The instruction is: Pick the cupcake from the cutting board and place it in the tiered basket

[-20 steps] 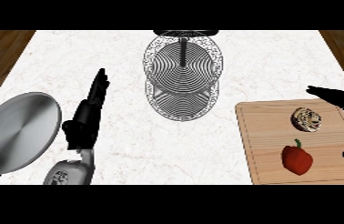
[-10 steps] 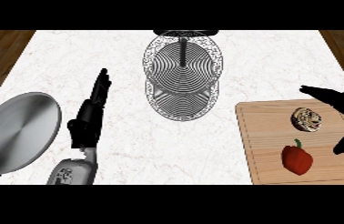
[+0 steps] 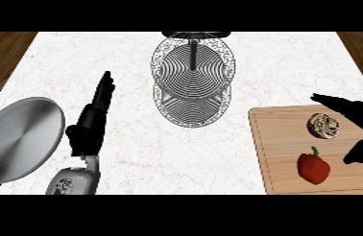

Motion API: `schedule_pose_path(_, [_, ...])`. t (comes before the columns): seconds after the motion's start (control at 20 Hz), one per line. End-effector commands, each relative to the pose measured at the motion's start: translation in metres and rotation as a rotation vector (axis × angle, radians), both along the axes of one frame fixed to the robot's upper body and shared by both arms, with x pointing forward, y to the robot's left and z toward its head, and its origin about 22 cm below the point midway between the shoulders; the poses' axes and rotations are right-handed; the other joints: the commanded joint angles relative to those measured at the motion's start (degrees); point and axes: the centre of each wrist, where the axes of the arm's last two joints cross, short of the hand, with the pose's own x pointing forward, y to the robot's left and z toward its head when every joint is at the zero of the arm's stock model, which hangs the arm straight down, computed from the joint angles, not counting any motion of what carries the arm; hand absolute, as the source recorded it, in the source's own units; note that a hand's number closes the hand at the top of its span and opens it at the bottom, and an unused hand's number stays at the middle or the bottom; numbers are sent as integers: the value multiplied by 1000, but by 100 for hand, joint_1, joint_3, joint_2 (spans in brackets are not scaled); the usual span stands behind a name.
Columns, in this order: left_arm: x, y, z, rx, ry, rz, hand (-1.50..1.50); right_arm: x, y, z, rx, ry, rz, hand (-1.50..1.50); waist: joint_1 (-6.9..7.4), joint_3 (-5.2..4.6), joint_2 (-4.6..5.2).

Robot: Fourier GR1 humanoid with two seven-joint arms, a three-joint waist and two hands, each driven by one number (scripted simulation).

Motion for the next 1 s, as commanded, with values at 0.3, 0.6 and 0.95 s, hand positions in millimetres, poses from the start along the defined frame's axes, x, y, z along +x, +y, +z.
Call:
schedule_pose_path(0.3, [-11, -4, 1, 2, -12, 11, 0, -8, 13, -33, 69, -32, -52, 150, -12, 0, -6])
schedule_pose_path(0.6, [-3, -8, -5, -11, -17, 14, 0, -9, 7, -44, -25, -236, 36, 150, -4, 3, 4])
schedule_pose_path(0.95, [-9, 6, -9, 8, 13, -1, 0, 13, 150, -58, -157, -251, 86, 150, -12, -42, -103])
